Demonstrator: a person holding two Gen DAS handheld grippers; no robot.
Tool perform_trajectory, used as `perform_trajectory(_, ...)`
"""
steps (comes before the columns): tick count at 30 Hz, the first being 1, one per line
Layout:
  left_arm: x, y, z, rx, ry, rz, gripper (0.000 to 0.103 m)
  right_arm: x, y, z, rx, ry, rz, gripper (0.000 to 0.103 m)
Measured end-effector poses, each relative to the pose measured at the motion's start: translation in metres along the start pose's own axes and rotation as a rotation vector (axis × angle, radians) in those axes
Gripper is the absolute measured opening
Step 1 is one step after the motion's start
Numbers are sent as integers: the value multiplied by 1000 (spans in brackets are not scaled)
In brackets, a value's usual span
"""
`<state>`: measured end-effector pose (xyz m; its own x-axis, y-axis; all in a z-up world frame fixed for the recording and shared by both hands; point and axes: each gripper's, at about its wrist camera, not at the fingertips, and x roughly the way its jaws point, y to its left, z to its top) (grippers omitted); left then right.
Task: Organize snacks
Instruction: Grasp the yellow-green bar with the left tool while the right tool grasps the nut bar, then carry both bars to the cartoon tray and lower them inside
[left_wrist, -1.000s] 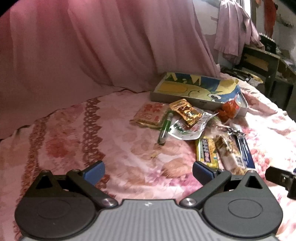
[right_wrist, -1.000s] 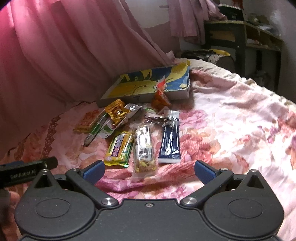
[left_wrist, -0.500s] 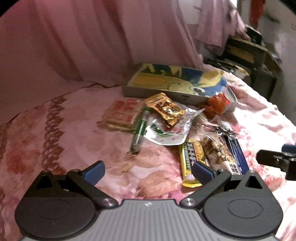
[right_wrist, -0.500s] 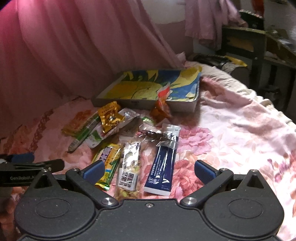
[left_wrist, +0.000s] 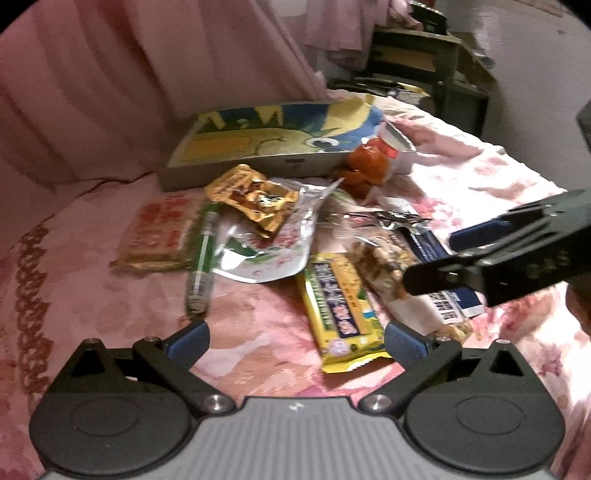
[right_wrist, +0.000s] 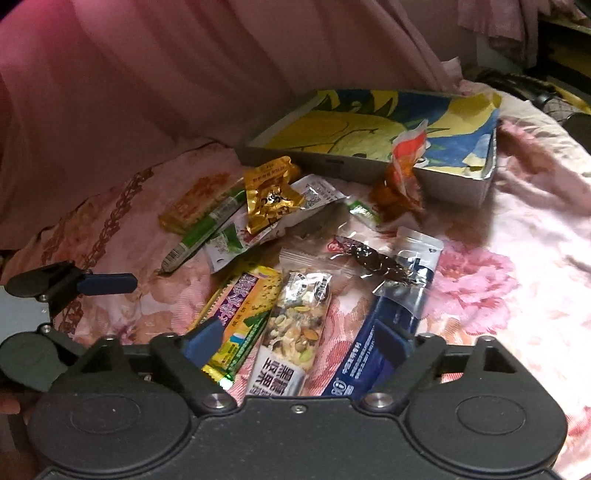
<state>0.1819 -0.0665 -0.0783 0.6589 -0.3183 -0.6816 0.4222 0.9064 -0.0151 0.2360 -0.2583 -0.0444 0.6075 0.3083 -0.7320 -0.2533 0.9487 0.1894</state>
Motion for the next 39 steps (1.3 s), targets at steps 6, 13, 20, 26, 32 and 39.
perform_trajectory(6, 8, -3, 2, 14, 5, -56, 95, 10, -12, -2, 68, 42, 55, 61)
perform_trajectory(13, 20, -13, 5, 41, 30, -85, 87, 20, -13, -5, 85, 89, 90, 48)
perform_trajectory(20, 35, -22, 9, 48, 89, -30, 74, 17, -13, -6, 69, 73, 47, 39)
perform_trajectory(26, 45, -29, 19, 40, 107, 24, 69, 14, -19, -6, 43, 56, -17, 39)
perform_trajectory(32, 51, -34, 20, 48, 111, 69, 57, 16, -22, -7, 59, 79, -4, 40)
perform_trajectory(39, 38, -30, 13, -23, 112, 90, 52, 17, -19, -10, 49, 104, -1, 42)
